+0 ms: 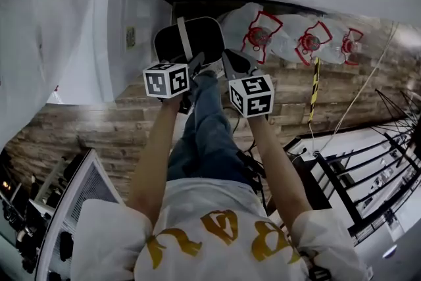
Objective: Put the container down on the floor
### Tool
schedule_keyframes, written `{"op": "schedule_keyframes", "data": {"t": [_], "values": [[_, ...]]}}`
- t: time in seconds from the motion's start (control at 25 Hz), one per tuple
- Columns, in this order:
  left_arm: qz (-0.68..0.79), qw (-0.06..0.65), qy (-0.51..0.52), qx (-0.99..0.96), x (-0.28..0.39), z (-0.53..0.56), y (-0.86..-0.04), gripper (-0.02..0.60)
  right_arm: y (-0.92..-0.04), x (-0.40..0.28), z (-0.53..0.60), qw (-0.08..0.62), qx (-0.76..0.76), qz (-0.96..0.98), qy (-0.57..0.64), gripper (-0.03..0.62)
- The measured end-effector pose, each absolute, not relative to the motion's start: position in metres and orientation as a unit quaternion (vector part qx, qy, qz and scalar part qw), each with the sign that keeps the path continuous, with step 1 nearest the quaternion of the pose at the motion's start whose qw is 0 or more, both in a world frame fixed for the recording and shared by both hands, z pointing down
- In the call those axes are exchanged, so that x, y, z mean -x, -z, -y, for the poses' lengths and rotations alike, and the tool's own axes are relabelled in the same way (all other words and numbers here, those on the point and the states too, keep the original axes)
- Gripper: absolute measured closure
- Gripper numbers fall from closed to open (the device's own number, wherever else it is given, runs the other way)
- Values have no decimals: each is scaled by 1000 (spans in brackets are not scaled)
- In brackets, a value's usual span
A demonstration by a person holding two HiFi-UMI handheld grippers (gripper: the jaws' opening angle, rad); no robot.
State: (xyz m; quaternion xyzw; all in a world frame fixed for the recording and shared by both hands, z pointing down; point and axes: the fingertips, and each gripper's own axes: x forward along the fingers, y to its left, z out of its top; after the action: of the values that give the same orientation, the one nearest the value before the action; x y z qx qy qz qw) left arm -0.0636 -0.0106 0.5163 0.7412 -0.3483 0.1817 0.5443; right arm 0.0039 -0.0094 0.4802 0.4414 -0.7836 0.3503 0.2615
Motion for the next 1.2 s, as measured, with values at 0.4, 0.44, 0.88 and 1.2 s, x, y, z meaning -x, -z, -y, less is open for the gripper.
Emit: {"op": "schedule_keyframes", "data": {"t": [0.4, 0.44, 0.88, 1.2], "values": [[368, 543, -219, -722, 75, 7, -584, 540, -544, 8, -2, 285, -406, 780, -382, 568], [369, 543, -225, -720, 77, 7, -592, 540, -551, 9, -3, 290, -401, 779, -385, 568], [401, 531, -271, -696, 88, 12, -663, 541, -612, 29, -16, 322, -372, 769, -408, 568], [419, 523, -289, -683, 95, 22, -712, 540, -649, 38, -9, 330, -370, 766, -409, 568]]}}
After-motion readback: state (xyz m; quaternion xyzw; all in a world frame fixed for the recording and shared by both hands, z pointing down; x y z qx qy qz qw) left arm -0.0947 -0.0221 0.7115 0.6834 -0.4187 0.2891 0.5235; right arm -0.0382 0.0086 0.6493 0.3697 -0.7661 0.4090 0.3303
